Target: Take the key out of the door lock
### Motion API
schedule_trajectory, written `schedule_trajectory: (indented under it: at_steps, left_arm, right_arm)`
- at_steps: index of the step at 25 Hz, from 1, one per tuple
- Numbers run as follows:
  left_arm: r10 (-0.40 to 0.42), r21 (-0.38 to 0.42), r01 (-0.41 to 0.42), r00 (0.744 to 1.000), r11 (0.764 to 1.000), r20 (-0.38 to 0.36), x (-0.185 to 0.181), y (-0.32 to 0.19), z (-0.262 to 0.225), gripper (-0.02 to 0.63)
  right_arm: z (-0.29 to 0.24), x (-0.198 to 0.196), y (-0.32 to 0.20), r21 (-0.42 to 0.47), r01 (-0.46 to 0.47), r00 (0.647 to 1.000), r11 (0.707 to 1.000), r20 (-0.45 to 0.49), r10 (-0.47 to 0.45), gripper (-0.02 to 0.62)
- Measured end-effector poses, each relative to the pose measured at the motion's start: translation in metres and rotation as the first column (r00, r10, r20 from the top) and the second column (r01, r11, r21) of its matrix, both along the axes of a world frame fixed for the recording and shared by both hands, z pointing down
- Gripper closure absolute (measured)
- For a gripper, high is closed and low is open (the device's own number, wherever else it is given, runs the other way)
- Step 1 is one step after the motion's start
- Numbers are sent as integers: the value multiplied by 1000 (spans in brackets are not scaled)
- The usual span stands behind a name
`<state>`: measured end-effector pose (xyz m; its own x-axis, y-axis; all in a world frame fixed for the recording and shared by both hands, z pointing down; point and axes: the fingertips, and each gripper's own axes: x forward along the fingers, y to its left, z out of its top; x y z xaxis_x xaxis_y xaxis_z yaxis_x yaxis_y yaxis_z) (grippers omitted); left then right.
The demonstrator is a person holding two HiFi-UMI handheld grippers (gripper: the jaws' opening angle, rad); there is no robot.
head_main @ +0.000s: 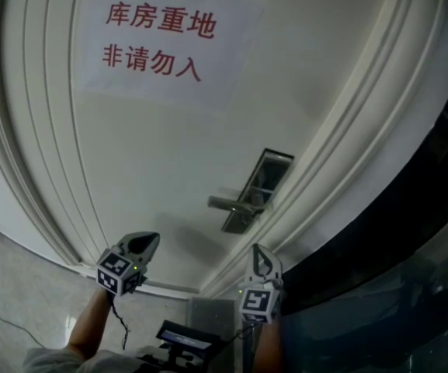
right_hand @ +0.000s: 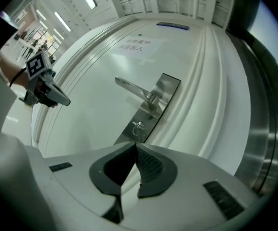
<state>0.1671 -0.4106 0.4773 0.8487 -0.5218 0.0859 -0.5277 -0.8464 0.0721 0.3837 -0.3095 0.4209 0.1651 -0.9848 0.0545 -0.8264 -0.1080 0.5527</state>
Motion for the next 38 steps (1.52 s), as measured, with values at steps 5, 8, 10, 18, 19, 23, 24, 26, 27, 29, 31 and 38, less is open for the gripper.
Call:
schedule_trajectory:
  at_steps: [5, 8, 10, 18, 19, 23, 24, 26, 27, 29, 31, 38]
  left_arm:
    - [-16, -9, 16, 1000, 1000, -1, -4, -4, 1, 598]
    - [-21, -11, 21, 1000, 1000, -2, -6, -5, 3, 598]
    - [-25, -12, 25, 1000, 1000, -4, -7, -5, 3, 598]
    - [-34, -12, 34, 999, 999, -9, -12, -5, 3, 598]
    - [-37, -12, 36, 999, 999, -8, -13, -5, 3, 598]
    - [-49, -15, 48, 999, 999, -8, -18, -6, 5, 598]
    - [-51, -16, 51, 999, 999, -9, -19, -7, 5, 598]
    - [-56, -17, 56, 998, 998, -11, -21, -8, 5, 598]
    - [-59, -18, 59, 998, 998, -12, -22, -8, 5, 598]
    - [-63, -18, 63, 998, 998, -13, -24, -9, 5, 598]
    - [-67, -19, 67, 998, 998, -13, -26, -10, 5, 598]
    - [-77, -24, 76, 997, 997, -12, -29, -13, 7, 598]
  right_arm:
    - [-20, 1, -13, -20, -51, 947, 999, -320, 41, 583]
    - [-28, -3, -22, -24, -63, 884, 998, -466, 45, 581]
    - [-27, -5, -28, -45, -60, 860, 997, -509, 28, 522]
    - [-24, -5, -46, -86, -81, 799, 993, -601, 13, 455]
    - [-23, -4, -48, -91, -82, 791, 992, -611, 9, 452]
    - [-19, -6, -55, -101, -81, 776, 992, -631, -1, 437]
    - [-19, -6, -56, -101, -82, 774, 992, -633, 0, 437]
    - [-19, -7, -60, -98, -80, 774, 992, -633, 0, 437]
    - [-20, -7, -61, -96, -79, 774, 992, -633, 0, 437]
    - [-20, -7, -65, -92, -84, 774, 992, -633, 7, 437]
    - [-20, -7, -68, -87, -92, 770, 992, -638, 15, 439]
    - [-18, -7, -72, -95, -100, 761, 990, -649, 14, 439]
